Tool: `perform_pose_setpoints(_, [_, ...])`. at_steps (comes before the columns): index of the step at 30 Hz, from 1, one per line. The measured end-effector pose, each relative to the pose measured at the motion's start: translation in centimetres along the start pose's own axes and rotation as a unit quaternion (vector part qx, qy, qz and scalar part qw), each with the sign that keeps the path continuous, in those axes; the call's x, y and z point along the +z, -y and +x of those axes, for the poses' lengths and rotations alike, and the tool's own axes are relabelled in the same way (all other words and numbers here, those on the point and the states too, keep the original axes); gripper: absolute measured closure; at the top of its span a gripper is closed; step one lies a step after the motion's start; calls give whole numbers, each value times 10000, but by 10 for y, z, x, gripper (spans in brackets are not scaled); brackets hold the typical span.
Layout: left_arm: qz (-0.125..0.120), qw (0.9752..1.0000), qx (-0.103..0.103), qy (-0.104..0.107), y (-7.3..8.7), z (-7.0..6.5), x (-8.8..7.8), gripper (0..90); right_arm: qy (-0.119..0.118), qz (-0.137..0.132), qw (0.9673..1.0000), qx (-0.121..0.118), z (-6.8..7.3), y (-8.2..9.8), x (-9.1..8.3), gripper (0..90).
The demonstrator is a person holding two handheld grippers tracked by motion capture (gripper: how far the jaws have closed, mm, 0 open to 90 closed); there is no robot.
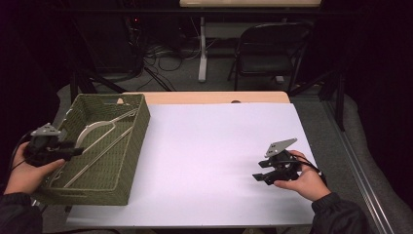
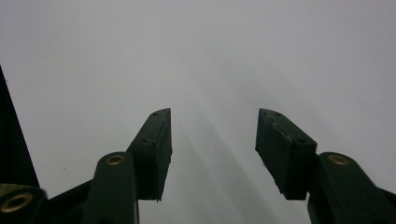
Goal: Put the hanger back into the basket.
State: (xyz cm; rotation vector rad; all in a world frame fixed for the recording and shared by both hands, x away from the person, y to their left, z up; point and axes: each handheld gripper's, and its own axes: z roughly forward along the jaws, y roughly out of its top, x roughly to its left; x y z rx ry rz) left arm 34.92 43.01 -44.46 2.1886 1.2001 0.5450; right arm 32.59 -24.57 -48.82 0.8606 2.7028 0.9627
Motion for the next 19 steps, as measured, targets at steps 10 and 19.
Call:
perform_pose_setpoints(10, [-645, 9964, 154, -529, 5, -63, -55, 448, 265, -321, 9990, 133, 6, 12, -6, 453])
perform_pose_setpoints(19, [-1304, 9885, 496, 588, 12, -163, -40, 414, 672, -865, 9937, 219, 21, 27, -10, 430])
